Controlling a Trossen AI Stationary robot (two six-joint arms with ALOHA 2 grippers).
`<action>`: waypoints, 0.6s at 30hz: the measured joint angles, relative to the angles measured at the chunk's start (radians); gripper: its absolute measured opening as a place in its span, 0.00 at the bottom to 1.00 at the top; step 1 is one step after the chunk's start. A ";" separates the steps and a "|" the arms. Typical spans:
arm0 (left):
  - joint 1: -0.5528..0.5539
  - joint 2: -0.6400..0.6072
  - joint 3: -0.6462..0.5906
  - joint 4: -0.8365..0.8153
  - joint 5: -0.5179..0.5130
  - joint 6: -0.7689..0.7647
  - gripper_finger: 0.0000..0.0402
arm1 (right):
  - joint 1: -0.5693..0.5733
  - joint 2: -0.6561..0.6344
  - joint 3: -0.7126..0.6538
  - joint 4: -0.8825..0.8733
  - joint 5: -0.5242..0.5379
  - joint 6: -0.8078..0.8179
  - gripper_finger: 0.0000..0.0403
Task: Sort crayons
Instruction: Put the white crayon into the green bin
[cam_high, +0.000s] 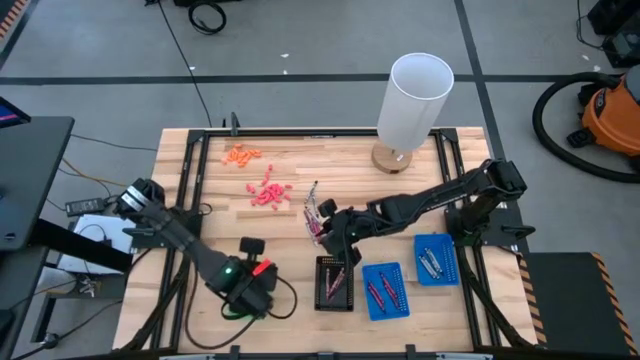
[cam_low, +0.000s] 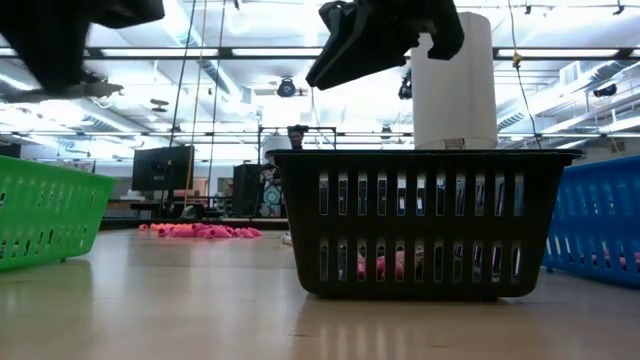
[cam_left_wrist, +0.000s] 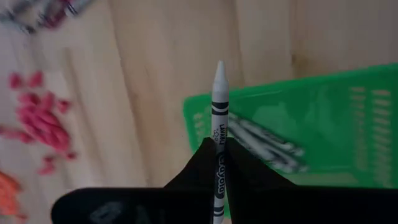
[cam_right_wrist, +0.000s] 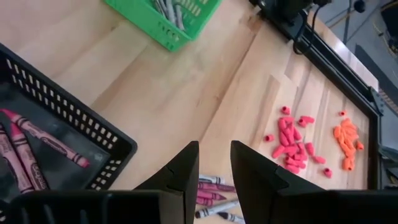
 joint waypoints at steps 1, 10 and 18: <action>-0.006 0.000 0.000 0.001 0.009 -0.038 0.03 | -0.003 0.000 0.000 0.001 -0.015 -0.003 0.25; -0.072 0.000 0.000 0.005 0.019 -0.388 0.03 | -0.006 0.000 0.000 -0.001 -0.050 -0.020 0.25; -0.099 -0.001 -0.093 0.048 0.017 -0.819 0.04 | -0.006 0.000 0.000 -0.002 -0.051 -0.019 0.25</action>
